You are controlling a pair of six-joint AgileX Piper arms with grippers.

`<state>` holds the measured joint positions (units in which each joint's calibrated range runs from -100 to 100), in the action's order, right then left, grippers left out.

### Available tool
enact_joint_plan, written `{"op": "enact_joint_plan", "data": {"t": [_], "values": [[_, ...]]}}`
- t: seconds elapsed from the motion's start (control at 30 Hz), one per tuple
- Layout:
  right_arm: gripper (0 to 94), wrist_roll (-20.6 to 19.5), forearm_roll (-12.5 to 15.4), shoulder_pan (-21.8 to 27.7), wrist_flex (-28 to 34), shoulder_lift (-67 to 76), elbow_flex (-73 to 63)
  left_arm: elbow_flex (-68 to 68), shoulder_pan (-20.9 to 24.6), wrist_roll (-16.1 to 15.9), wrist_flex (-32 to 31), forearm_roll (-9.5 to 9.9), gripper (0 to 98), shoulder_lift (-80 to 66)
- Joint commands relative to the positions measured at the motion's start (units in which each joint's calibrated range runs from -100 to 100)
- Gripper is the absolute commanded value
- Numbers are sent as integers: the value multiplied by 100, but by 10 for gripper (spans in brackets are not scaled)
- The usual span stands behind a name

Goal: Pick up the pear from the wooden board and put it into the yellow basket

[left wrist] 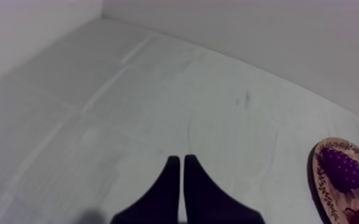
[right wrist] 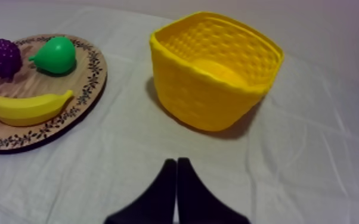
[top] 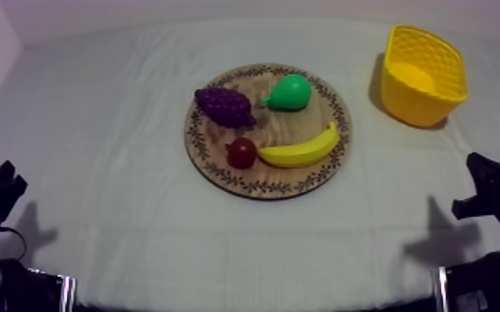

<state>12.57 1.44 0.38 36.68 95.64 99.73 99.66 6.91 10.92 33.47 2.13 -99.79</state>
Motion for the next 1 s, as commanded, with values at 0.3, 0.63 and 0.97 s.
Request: {"op": "enact_joint_plan", "data": {"t": [0.3,0.63,0.97], "values": [[5,348,-12,103,366,4,-56,0,1,-1,0,-1,1,-4],[6,410,-156,110,602,-478,-441,0,1,-3,0,-1,1,-4],[6,1058,-193,-368,1609,-3212,-3948,0,1,-2,0,-1,1,-4]]}}
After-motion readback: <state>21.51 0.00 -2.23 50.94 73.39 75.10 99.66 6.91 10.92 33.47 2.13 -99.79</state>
